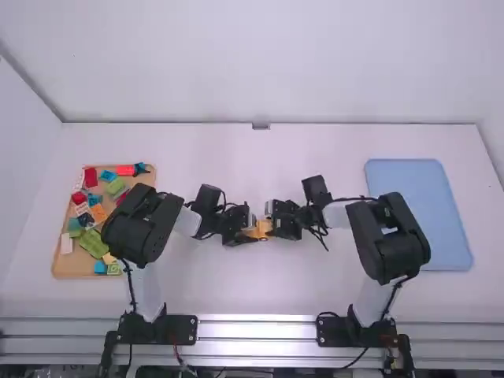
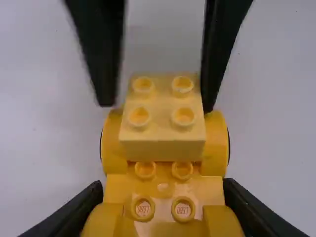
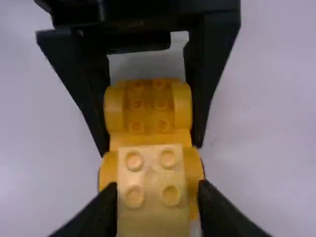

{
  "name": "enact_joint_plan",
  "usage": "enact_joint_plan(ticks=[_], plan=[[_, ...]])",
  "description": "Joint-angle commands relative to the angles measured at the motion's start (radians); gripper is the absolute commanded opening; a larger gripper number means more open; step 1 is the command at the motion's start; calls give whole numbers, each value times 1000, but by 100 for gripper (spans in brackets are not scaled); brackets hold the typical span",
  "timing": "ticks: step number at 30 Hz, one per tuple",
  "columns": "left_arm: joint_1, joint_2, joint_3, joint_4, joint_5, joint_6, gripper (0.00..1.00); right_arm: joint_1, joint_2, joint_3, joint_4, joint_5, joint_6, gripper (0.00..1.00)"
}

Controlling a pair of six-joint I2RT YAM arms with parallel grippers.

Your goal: Assemble lego blocks to make yellow taxi

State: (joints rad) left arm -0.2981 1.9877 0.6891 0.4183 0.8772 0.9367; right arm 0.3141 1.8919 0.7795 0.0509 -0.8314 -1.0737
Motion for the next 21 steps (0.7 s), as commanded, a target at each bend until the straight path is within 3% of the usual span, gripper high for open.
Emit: enact_joint_plan(ticks=[1,5,11,14,15,17,21], plan=[[-3,10,-9,-18,-5,-4,26,-7,-14,7,-2,2,0,64],[-3,10,-9,-18,-6,-4,26,-26,-17,15,24,-94,-1,71],[-3,10,-9,-18,-6,-4,26,-87,-71,34,-48,-224,-65,71],[-3,10,-9,-18,-6,-4,26,-105,-74,33,-105,-221,-127,53],[-3,10,-9,-18,-6,-4,26,-106,-71,33,-124,-190,-127,36],[-3,10,-9,-18,-6,-3,27,-96,-51,32,-145,-103,-75,17],[-3,10,-8,-18,-6,-4,26,-68,14,34,-100,-88,-45,6]])
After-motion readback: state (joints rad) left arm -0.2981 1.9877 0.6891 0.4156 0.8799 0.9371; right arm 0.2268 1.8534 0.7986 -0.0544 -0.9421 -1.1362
